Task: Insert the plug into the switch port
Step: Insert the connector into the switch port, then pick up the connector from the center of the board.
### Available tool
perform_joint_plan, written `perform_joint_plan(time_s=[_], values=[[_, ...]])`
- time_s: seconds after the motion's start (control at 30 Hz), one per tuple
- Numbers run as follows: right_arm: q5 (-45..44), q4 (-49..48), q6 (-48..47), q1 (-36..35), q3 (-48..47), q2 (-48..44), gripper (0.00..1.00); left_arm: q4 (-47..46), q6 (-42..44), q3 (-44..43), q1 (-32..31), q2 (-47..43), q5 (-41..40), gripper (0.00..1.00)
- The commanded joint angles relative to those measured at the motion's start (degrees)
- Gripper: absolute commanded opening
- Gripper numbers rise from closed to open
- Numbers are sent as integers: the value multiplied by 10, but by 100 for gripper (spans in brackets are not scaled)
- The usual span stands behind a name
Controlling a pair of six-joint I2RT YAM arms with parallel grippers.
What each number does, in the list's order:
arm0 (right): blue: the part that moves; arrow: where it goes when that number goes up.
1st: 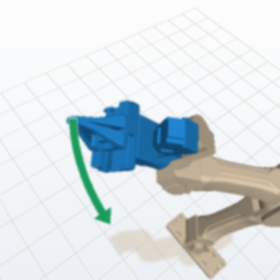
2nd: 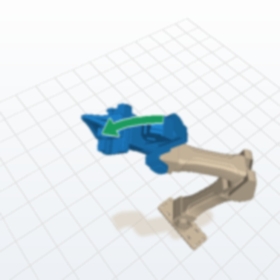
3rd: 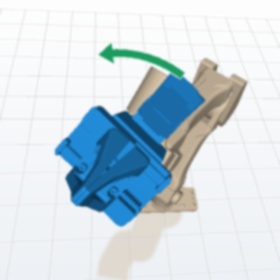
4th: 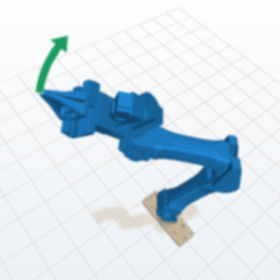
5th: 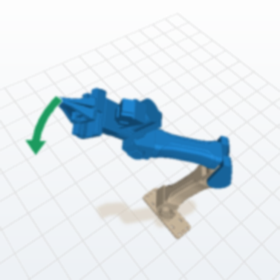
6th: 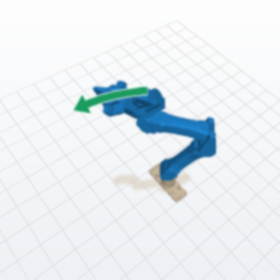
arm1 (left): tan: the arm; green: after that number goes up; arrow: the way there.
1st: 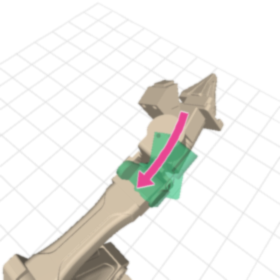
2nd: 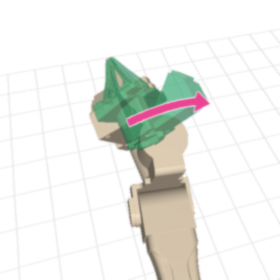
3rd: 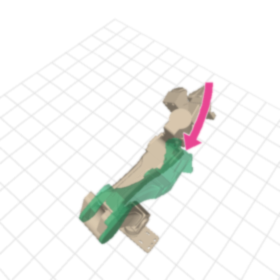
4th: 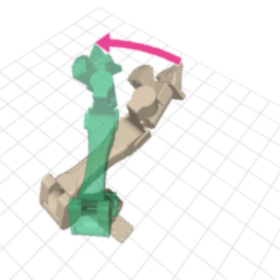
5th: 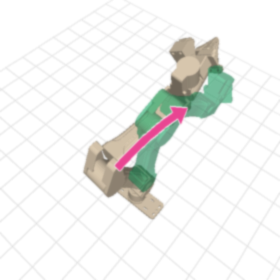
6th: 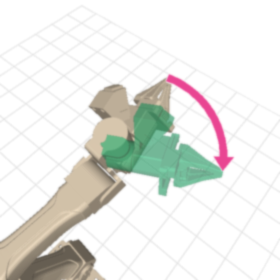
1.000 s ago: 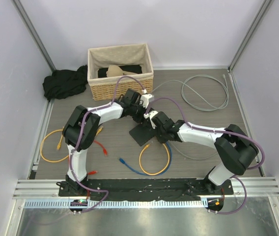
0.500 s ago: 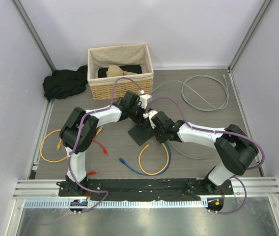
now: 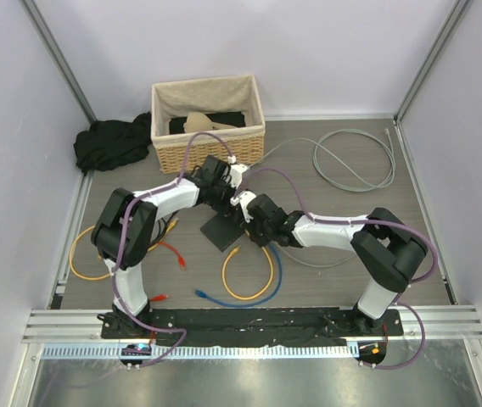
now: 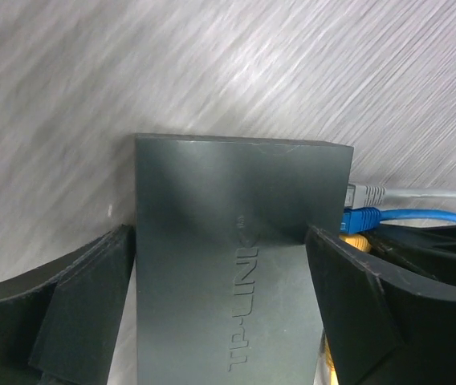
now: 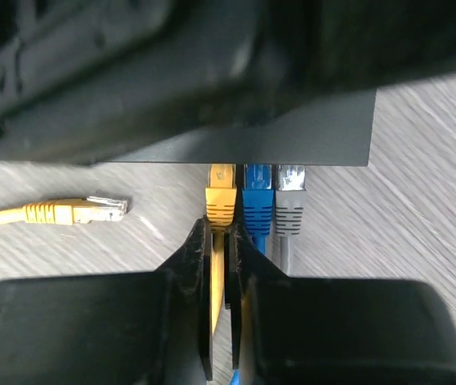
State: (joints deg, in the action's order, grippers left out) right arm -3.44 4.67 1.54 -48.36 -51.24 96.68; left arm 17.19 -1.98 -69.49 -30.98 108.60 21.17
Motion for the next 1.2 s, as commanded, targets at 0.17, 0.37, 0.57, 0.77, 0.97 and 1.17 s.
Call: perform_joint_plan(time_s=[0.17,0.37,0.57,0.77,0.97,1.17], values=[[-14,-99,-12,-2,-40,-38,32,89,-83,73,13,-137,-114,99],[-26,-50,6,-2,-40,-93,55,104,-131,90,36,-270,-282,100],[-29,10,47,-2,-23,-157,72,167,-221,122,57,-397,-465,100],[-11,20,80,-3,11,-213,78,255,-388,199,130,-536,-614,100],[-9,19,78,-2,20,-226,79,238,-458,269,246,-554,-585,95],[-10,19,77,-2,23,-225,79,171,-457,283,307,-486,-540,86]])
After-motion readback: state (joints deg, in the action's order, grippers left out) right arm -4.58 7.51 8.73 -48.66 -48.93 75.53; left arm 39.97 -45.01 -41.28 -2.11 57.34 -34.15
